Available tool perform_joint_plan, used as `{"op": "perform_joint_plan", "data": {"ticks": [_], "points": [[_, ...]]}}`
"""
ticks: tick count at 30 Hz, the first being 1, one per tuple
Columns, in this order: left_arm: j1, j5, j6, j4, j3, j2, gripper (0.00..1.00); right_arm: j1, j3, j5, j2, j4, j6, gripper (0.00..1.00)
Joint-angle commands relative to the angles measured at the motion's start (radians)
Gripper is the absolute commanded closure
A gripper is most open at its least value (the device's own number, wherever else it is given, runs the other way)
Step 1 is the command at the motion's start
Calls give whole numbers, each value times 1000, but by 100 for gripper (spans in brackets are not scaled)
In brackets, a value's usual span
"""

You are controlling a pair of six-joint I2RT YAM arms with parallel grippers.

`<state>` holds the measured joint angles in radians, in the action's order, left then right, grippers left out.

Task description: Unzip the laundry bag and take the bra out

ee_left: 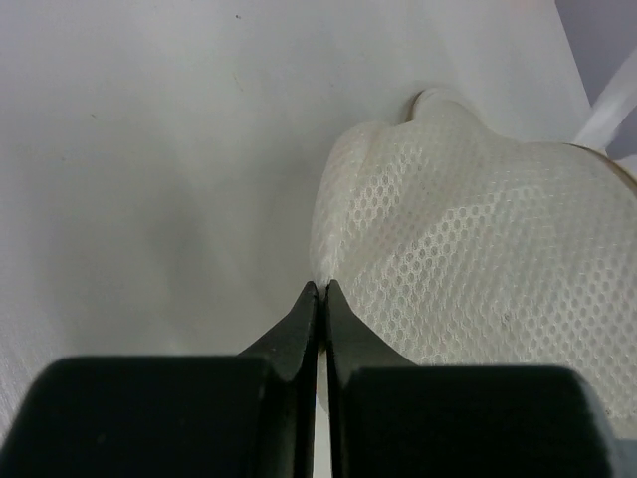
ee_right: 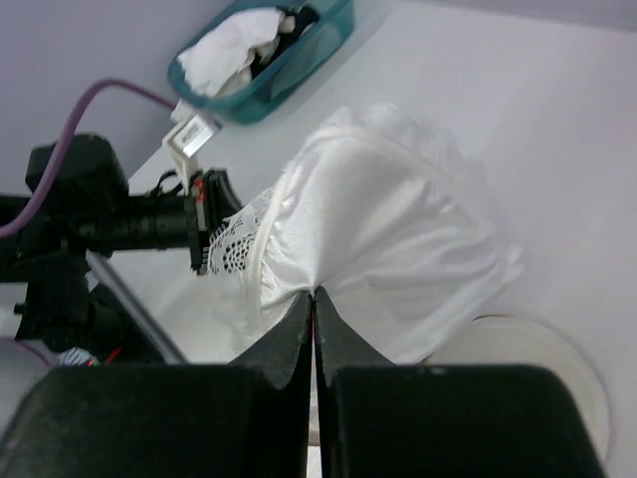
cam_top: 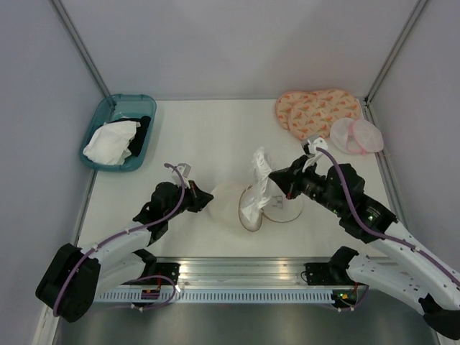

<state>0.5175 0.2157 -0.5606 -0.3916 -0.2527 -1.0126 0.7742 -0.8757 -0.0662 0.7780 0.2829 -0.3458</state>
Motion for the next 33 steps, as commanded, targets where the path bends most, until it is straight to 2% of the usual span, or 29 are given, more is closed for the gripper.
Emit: {"op": "perform_joint_plan", "data": {"ticks": [1, 5, 9, 14, 16, 18, 19, 23, 24, 25, 26, 27, 28, 33], "points": [[1, -9, -2, -27, 1, -9, 98, -6, -49, 259, -80, 22, 4, 100], [1, 7, -18, -39, 6, -27, 98, -6, -77, 452, -120, -4, 13, 100], [1, -6, -28, -17, 3, -35, 98, -6, -202, 603, -19, 56, 70, 100], [1, -10, -51, 2, 35, -17, 98, -7, -262, 810, 44, 12, 145, 100], [1, -7, -64, 7, 56, 17, 97, -13, -302, 822, 85, 3, 154, 100], [1, -1, -85, 29, 66, 61, 89, -18, -319, 806, 116, -23, 160, 100], [1, -2, -90, 42, 70, 86, 89, -19, -325, 819, 127, -34, 180, 100], [1, -71, -87, 219, 59, 293, 88, -36, -384, 858, 174, -82, 241, 100], [1, -73, -84, 244, 56, 324, 84, -41, -426, 839, 188, -70, 240, 100], [1, -81, -85, 264, 50, 344, 74, -46, -446, 779, 205, -61, 240, 100], [1, -94, -93, 317, 47, 388, 40, -50, -488, 752, 242, -36, 225, 100], [1, -113, -105, 344, 43, 407, 26, -50, -502, 726, 260, -30, 222, 100], [1, -140, -116, 365, 32, 426, 1, -50, -512, 668, 277, -25, 217, 100], [1, -197, -142, 511, -26, 619, 0, -50, -540, 496, 383, 10, 212, 100]]}}
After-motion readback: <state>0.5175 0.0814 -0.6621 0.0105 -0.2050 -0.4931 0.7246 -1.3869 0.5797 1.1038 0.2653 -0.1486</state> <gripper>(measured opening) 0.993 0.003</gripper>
